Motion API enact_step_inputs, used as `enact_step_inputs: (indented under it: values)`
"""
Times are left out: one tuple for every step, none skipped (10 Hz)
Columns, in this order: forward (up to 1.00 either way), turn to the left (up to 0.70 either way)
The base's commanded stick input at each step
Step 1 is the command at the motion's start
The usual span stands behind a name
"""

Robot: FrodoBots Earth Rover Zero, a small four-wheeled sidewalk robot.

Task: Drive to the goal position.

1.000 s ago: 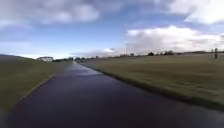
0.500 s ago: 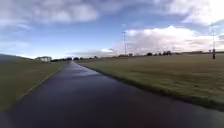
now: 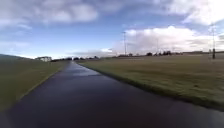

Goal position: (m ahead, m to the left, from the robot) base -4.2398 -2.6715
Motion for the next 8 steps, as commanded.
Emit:
enact_step_inputs:
  values:
    - [0.0, -1.0]
    - [0.0, -1.0]
    - [0.0, -0.95]
    - [0.0, -0.85]
    - [0.0, -0.41]
    - [0.0, -0.12]
    - [0.0, 0.0]
    - [0.0, 0.0]
